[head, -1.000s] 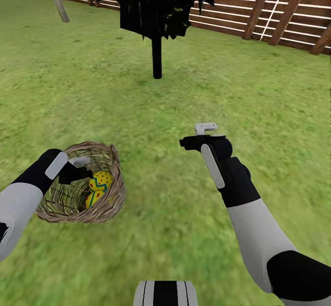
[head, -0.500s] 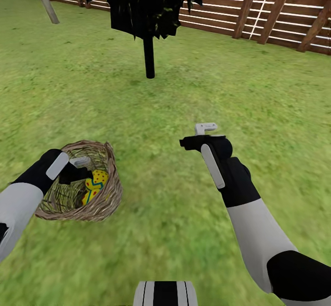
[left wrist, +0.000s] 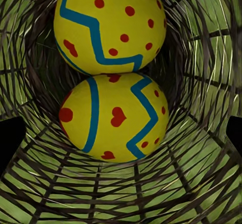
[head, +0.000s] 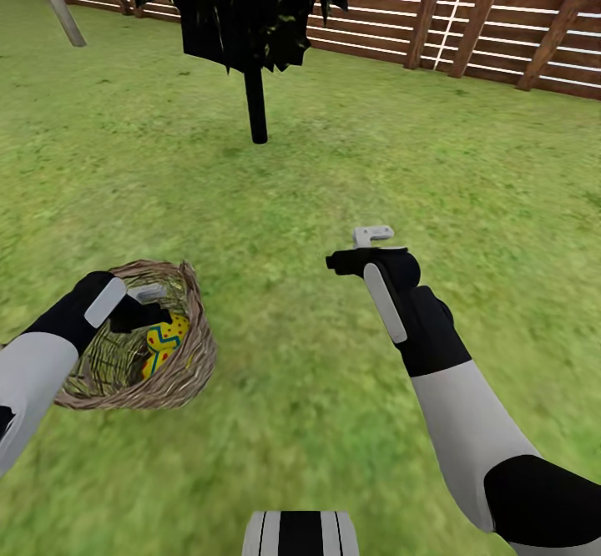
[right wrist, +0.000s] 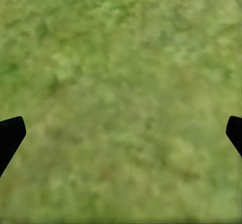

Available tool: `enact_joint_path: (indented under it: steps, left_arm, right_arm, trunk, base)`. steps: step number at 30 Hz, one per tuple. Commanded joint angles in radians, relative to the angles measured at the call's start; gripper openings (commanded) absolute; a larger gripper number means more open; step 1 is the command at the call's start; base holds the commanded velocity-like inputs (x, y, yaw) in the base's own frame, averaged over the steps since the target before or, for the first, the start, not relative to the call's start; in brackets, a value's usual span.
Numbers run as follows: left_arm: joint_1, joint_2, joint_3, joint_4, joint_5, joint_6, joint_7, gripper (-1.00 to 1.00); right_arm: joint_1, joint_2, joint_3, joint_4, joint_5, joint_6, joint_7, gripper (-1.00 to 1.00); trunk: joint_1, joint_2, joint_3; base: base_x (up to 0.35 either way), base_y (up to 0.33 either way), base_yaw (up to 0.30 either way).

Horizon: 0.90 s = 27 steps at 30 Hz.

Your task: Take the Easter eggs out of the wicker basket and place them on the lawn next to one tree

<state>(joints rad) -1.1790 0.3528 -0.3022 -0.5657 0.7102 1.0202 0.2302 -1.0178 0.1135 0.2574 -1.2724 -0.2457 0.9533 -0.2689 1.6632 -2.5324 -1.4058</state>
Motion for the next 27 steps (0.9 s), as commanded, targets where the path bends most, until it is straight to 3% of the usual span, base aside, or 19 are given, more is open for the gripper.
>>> enact_joint_path:
  steps: [1, 4, 15, 27]
  left_arm:
    - [-0.001, 0.002, -0.009, -0.002, 0.01, 0.0, 0.003, 1.0]
    - [-0.001, 0.005, -0.011, -0.002, 0.01, -0.003, -0.015, 1.0]
    - [-0.001, 0.007, -0.012, 0.004, 0.01, -0.004, -0.035, 1.0]
    - [-0.001, 0.007, -0.012, 0.01, 0.011, -0.003, -0.037, 1.0]
  right_arm:
    - [-0.001, 0.0, 0.001, 0.0, -0.01, 0.002, -0.01, 1.0]
    - [-0.001, 0.0, 0.002, 0.001, -0.01, 0.0, -0.01, 1.0]
    - [-0.001, 0.001, 0.002, 0.002, -0.01, -0.001, -0.01, 1.0]
    - [-0.001, 0.002, 0.003, 0.002, -0.01, -0.001, -0.01, 1.0]
  trunk:
    - [0.0, 0.0, -0.001]
    - [0.0, 0.0, -0.001]
    - [0.005, -0.003, -0.043]
    - [0.005, -0.003, -0.043]
  base:
    - [-0.001, 0.01, -0.008]
    - [0.0, 0.005, -0.004]
    - [0.0, 0.001, -0.001]
    - [0.0, 0.0, 0.0]
